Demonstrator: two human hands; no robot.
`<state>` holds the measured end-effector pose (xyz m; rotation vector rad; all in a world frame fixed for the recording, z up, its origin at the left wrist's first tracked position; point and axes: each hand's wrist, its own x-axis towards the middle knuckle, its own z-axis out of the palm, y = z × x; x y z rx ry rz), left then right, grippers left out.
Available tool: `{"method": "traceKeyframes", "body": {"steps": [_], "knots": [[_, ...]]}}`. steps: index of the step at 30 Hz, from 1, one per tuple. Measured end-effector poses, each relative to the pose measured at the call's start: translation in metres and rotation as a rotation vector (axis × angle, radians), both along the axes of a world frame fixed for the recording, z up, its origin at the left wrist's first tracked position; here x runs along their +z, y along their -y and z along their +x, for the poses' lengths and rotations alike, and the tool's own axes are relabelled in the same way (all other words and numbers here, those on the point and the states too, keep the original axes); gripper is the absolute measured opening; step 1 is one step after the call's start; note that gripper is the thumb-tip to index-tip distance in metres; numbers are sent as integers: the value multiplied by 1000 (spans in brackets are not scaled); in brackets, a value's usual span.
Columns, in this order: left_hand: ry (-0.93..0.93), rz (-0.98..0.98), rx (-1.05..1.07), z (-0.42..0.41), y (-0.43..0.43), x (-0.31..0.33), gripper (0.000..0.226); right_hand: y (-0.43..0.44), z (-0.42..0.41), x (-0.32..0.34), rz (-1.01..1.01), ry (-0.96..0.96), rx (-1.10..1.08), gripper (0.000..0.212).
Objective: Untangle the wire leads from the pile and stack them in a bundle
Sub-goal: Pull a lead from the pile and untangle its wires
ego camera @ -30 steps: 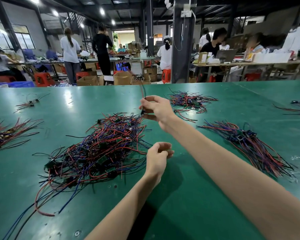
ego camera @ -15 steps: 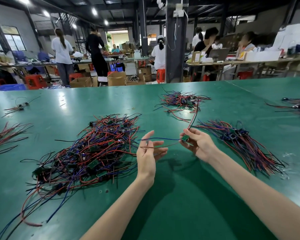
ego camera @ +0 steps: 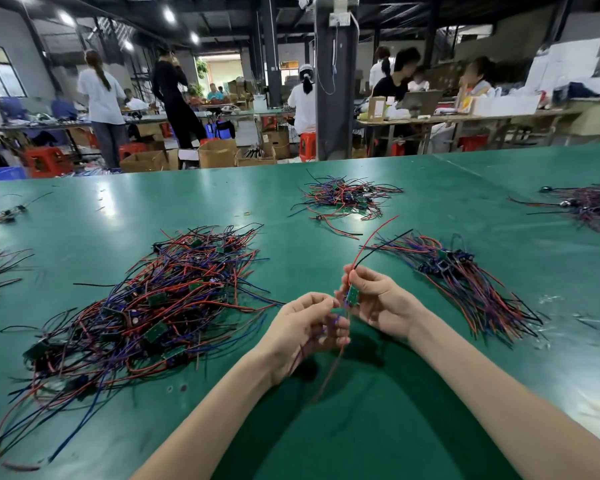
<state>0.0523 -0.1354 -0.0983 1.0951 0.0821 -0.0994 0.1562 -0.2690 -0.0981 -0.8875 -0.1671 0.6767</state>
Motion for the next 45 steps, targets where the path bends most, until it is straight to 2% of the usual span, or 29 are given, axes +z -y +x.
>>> {"method": "traceKeyframes", "body": {"steps": [6,11,16,19,22,25,28,31,33,39,42,45], "knots": [[6,96,-9,1,3,-4,12,-2,-7,2,-27,80,93,21],[-13,-17,-30,1,4,-3,21,-4,-7,-3,-67,118,104,15],[-29,-67,28,3,2,-4,20,-7,-7,-5,-88,127,95,14],[22,26,175,7,-1,-8,15,-8,-7,-5,-132,139,110,24],[81,199,275,7,-5,-11,22,-9,-10,-6,-204,179,133,22],[112,205,237,6,-5,-10,21,-8,-13,-5,-267,234,130,13],[90,173,191,5,-6,-7,22,-9,-16,-5,-301,275,136,21],[92,319,306,7,-10,-9,12,-10,-19,-5,-280,252,157,28],[131,408,373,8,-14,-9,10,-11,-21,-4,-233,218,186,24],[86,295,333,8,-19,-7,8,-13,-25,-4,-210,176,205,13],[43,243,333,8,-19,-6,2,-17,-26,-3,-223,182,216,15],[49,224,358,9,-23,-7,8,-19,-29,-1,-237,178,237,18]]}}
